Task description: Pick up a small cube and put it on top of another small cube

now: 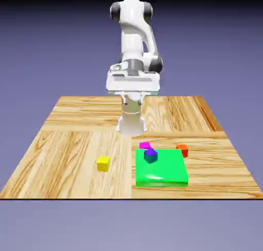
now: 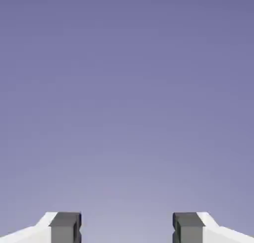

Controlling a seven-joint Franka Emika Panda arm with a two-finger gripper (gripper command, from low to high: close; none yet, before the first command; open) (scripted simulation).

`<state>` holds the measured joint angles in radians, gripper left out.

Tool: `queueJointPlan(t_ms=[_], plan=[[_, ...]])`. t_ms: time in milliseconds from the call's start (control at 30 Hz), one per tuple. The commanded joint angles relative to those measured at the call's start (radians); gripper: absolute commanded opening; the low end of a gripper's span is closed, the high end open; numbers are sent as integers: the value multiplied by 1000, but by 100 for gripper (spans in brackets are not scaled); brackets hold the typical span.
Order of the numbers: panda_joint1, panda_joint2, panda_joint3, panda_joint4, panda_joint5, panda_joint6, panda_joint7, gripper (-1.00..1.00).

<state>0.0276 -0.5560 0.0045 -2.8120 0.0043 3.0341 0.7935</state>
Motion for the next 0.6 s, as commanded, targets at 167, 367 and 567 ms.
queueJointPlan(t_ms=[167, 367, 567], plan=[[78, 70, 22, -10, 21, -14, 261, 0], [156, 140, 45, -20, 43, -29, 522, 0], [233, 210, 67, -29, 64, -43, 783, 0]])
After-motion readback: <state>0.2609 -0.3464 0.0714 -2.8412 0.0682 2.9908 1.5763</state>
